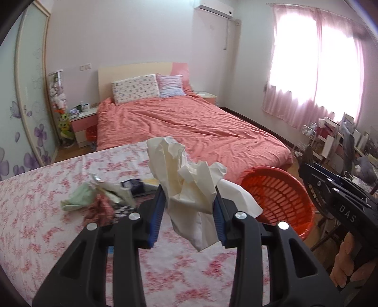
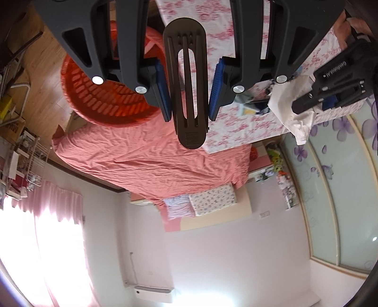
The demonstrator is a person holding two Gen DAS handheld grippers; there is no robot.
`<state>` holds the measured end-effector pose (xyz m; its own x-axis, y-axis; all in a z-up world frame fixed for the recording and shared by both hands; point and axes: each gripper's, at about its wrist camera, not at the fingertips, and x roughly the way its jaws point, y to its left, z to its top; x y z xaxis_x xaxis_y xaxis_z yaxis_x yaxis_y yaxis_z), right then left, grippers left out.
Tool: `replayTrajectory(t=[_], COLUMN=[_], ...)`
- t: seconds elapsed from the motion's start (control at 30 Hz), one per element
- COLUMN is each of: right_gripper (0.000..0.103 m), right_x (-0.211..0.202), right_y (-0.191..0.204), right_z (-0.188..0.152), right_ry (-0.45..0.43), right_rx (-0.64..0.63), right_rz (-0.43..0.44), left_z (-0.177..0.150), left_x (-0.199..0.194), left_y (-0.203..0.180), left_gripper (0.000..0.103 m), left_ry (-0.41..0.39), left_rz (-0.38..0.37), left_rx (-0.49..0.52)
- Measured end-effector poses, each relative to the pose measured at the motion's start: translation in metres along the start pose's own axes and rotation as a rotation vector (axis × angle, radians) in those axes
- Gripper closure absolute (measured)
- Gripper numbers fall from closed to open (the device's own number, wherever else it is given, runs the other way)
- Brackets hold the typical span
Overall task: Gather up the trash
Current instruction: 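Carry tissues and insole to the orange basket and release both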
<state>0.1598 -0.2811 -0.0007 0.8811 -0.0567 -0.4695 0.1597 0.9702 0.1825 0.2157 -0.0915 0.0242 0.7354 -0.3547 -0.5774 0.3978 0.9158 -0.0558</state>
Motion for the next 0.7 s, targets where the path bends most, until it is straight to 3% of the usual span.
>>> replayTrajectory(t=[0.4, 0.7], right_gripper=[0.07, 0.07], right_x=[0.017, 0.037], right_y=[-0.067, -0.111], right_z=[-0.005, -0.01], right_ry=[0.011, 0.042], right_rx=[0.098, 0.179], right_rz=[-0.089, -0.118], left_z=[0.003, -0.001], left_x=[0.06, 0.111], left_y=[-0.091, -0.14], left_gripper=[0.065, 0.064], left_ry=[0.058, 0.115], left_rz=[-0.16, -0.224], left_rx=[0.087, 0.15])
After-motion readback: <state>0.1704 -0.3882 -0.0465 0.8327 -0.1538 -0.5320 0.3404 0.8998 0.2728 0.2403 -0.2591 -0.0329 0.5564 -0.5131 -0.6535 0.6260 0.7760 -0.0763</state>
